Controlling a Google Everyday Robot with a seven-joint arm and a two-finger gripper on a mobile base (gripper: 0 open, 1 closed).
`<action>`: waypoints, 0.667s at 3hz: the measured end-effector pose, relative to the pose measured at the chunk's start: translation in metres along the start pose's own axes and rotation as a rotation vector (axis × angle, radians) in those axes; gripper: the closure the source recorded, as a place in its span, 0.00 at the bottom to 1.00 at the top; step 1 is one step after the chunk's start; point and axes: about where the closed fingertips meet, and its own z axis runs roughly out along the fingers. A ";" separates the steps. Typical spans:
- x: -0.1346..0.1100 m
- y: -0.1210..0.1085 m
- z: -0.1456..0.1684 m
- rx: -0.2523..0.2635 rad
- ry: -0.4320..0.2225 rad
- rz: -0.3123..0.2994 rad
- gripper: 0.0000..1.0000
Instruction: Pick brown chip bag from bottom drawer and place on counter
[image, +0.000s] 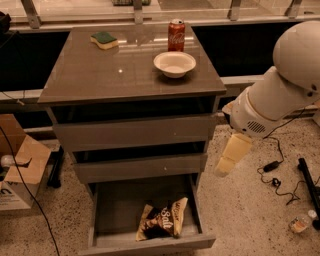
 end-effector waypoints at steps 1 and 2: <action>0.002 0.003 0.011 -0.030 -0.004 0.017 0.00; 0.006 0.009 0.053 -0.100 -0.020 0.065 0.00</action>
Offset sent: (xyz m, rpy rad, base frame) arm 0.0076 0.0269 -0.1101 0.1178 0.2040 -0.0468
